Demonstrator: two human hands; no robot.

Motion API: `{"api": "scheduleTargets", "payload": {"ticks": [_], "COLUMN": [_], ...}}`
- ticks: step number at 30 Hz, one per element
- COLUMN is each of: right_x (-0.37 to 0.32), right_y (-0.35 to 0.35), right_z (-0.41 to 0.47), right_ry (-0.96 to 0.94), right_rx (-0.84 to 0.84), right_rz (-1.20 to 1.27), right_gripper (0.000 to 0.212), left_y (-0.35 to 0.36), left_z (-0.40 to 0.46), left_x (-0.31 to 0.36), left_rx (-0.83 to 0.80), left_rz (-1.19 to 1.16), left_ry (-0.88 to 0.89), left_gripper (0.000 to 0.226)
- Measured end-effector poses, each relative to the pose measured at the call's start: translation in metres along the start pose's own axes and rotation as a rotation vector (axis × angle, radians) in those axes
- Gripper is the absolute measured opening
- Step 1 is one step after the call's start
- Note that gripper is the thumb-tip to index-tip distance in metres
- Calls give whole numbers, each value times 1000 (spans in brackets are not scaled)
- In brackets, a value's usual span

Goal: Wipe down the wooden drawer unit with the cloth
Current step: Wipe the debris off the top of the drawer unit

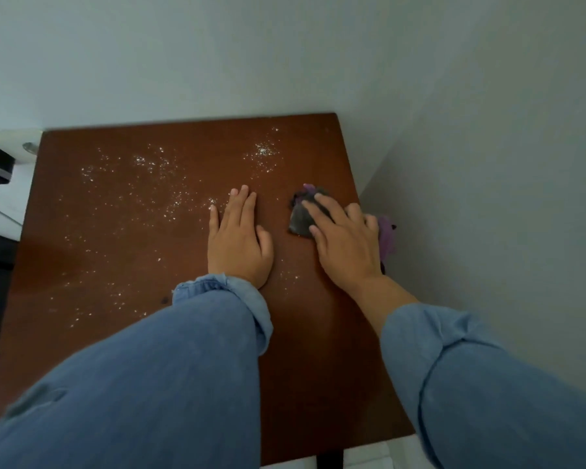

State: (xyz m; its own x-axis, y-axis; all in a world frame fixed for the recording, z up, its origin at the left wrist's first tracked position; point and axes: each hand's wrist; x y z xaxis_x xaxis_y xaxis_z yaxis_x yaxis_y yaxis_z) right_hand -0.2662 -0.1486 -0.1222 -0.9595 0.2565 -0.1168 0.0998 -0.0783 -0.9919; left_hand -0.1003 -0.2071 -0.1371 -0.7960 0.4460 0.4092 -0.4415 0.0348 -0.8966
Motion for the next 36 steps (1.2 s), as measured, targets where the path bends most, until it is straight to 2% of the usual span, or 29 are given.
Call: {"api": "scheduleTargets", "payload": {"ticks": [8,12,15,18,21,26,30,36], "right_x": [-4,-10,-15,-26,-38,-47,-49,-47], "right_y": [-9,-24,-28,-23,-13,3,7,9], "right_z": [-87,-20,62,122,159,185,160,72], "right_ry": [-40,135,150,189,234,90,-45,-65], "right_rx": [108,184,154,107,25,-65,-59,9], "right_rz": [196,456,581,575,464,254,258,310], "right_gripper": [30,27,31,32,32,36,36,33], "left_y": [-6,-4,-3,-4,-5,-5,-4,-1], "left_z": [-6,-9,-7,-6,-6,-3,-2,-2], "left_x": [3,3,4,5,7,6,1,-1], "left_rx": [-26,-12,11,4,-20,-56,-53,-37], "left_rz": [-23,-17,-27,-25,2,55,61,62], "left_ry": [9,14,11,-1,-18,-40,-41,-23], "left_gripper": [62,62,64,68,72,77,77,78]}}
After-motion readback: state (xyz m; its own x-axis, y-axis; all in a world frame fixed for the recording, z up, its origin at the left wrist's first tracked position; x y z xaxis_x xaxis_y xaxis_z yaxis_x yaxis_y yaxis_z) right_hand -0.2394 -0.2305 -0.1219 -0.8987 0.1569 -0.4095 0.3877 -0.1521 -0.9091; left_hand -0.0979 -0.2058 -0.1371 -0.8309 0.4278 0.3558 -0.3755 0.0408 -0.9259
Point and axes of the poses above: each hand's wrist, its own z-axis towards the middle knuckle, its own y-axis out of the palm, x = y × z, and after that the axes turned 7 degrees about y, right-handed
